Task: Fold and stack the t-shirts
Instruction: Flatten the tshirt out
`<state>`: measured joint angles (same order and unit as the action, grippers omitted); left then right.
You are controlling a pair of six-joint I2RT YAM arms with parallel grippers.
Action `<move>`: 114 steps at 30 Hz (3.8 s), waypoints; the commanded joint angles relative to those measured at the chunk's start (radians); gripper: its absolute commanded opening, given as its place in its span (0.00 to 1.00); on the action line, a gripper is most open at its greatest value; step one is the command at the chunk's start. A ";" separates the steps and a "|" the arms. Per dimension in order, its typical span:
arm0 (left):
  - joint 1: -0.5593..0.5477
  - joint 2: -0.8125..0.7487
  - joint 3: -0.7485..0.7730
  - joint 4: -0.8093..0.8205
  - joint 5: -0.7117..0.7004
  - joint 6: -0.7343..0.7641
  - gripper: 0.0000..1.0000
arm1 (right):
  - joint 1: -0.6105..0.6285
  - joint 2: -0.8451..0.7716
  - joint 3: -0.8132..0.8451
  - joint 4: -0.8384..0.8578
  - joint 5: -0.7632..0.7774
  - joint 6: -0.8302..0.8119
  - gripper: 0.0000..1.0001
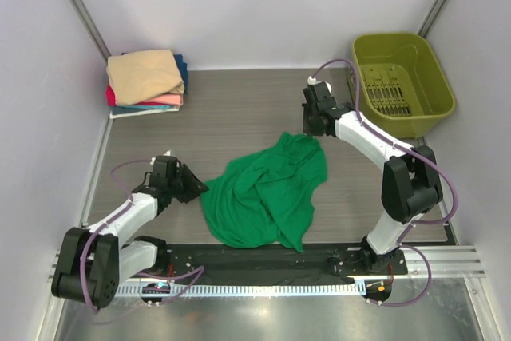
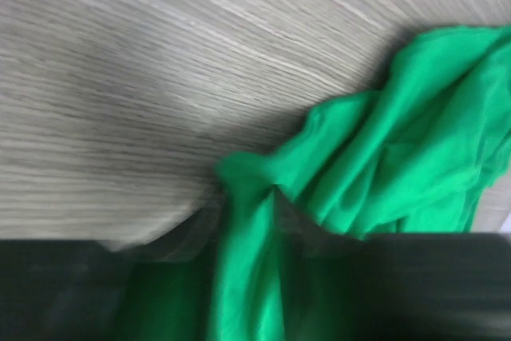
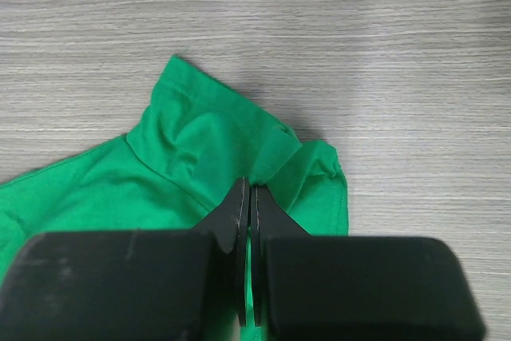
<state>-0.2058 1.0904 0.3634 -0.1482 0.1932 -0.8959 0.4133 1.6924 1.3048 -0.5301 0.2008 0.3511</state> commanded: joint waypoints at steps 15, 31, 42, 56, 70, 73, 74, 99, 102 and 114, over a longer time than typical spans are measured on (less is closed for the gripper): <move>-0.006 -0.221 0.627 -0.434 -0.294 0.222 0.00 | -0.079 -0.360 0.208 -0.084 0.009 -0.027 0.01; -0.004 -0.512 0.899 -0.471 -0.278 0.508 0.00 | -0.080 -1.000 0.116 0.041 -0.121 -0.184 0.01; -0.010 -0.322 1.292 -0.557 -0.242 0.680 0.00 | -0.079 -0.909 0.431 0.044 -0.101 -0.307 0.01; 0.124 0.346 1.186 -0.401 -0.086 0.608 0.00 | -0.177 -0.116 0.390 0.367 0.055 -0.278 0.01; 0.138 0.605 1.232 -0.482 -0.038 0.459 0.75 | -0.225 0.046 0.308 0.278 -0.081 -0.120 0.97; 0.129 0.516 1.114 -0.469 -0.047 0.419 0.73 | -0.199 -0.051 0.131 0.306 -0.113 -0.075 0.97; 0.123 0.499 1.047 -0.459 -0.063 0.407 0.73 | -0.185 -0.074 0.096 0.311 -0.119 -0.064 0.97; 0.005 0.808 0.864 -0.215 -0.231 0.206 0.64 | -0.182 0.464 0.316 0.191 -0.100 0.023 0.96; 0.009 0.889 0.966 -0.238 -0.248 0.210 0.64 | -0.194 0.553 0.408 0.164 -0.104 0.031 0.96; -0.004 0.792 1.208 -0.433 -0.219 0.236 0.64 | -0.222 0.594 0.666 0.064 -0.189 0.000 0.96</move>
<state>-0.2028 2.0361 1.5490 -0.5076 -0.0082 -0.6907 0.1928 2.3734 1.9606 -0.4141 0.0418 0.3691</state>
